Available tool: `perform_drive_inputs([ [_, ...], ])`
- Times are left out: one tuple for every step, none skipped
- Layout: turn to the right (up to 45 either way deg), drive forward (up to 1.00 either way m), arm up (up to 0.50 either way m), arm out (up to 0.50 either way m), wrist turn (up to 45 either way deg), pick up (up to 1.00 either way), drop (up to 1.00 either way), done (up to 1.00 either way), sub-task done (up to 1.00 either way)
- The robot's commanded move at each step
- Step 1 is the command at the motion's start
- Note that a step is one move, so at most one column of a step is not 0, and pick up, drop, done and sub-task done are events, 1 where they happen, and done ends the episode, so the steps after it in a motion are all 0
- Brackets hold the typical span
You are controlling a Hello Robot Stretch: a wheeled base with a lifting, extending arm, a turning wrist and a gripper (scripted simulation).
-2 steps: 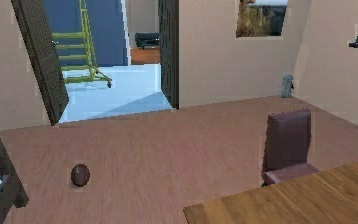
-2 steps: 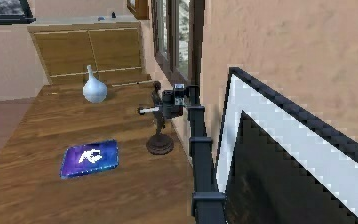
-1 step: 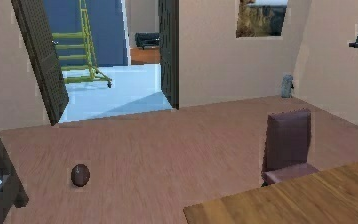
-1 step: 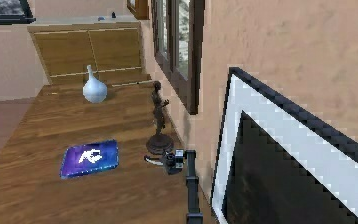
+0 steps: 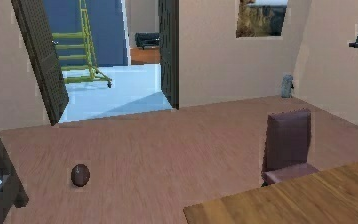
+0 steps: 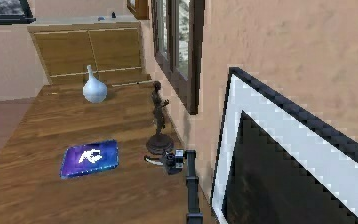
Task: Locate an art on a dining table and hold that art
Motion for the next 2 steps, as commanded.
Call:
perform_drive_inputs([
  [0.0,0.0,0.1,0.0,0.0,0.0,0.0,0.0,0.0],
  [0.0,0.0,0.0,0.0,0.0,0.0,0.0,1.0,0.0],
])
